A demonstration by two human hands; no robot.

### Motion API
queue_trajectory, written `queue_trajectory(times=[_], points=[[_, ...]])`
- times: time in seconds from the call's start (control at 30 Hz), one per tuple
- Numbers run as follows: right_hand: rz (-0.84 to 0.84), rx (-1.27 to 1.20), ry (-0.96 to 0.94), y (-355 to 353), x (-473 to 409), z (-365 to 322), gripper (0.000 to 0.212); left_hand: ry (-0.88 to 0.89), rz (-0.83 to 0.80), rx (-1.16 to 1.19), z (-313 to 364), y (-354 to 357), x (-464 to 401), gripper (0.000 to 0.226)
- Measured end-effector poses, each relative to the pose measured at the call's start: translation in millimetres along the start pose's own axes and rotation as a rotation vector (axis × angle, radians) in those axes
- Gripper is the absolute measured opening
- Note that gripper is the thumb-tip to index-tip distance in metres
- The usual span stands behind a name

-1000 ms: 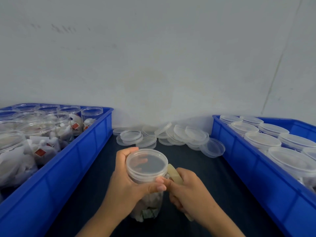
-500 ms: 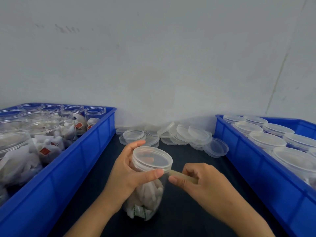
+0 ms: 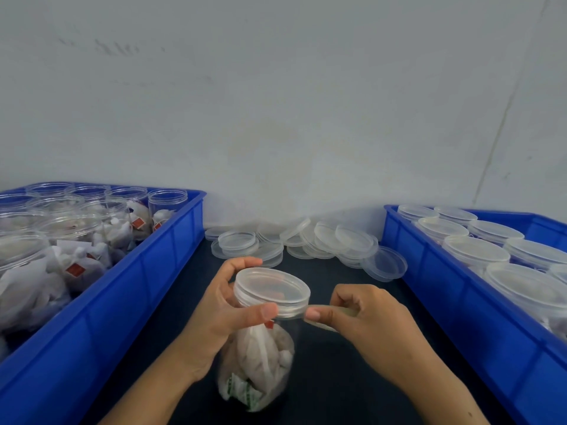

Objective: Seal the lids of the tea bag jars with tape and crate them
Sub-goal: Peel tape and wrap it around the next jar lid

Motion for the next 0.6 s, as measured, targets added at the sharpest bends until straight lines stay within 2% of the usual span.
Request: queue_trajectory(times=[0.27,0.33,0.4,0.47,0.53,0.6], points=[[-0.026,0.0,0.048,4,-1,-4,0.08,-0.057,-0.03,0.033,-6,1,0,0.114],[-0.054,0.014,0.053,4,1,-6,0.081,-0.058,-0.027,0.006,-5,1,1,0.103],[-0.08,0.037,0.058,4,2,-10,0.081,-0.038,-0.011,-0.067,-3,3,2,0.082],[-0.089,0.074,0.073,7,3,-12,0.074,-0.023,0.058,-0.112,-2,8,4,0.073],[-0.047,0.083,0.096,12,3,-12,0.059,0.008,0.146,-0.156,-5,10,6,0.076],[0.024,0.067,0.098,17,6,-13,0.055,0.044,0.178,-0.267,-2,13,7,0.084]])
Point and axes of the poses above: each hand's wrist, its own x-axis away from the middle knuckle, its own y-axis out of the palm, z = x × y, the point moved 2 cm from there along -x, towards the middle knuckle, and after that the axes turned 6 degrees about -z, right-handed, at the moved point
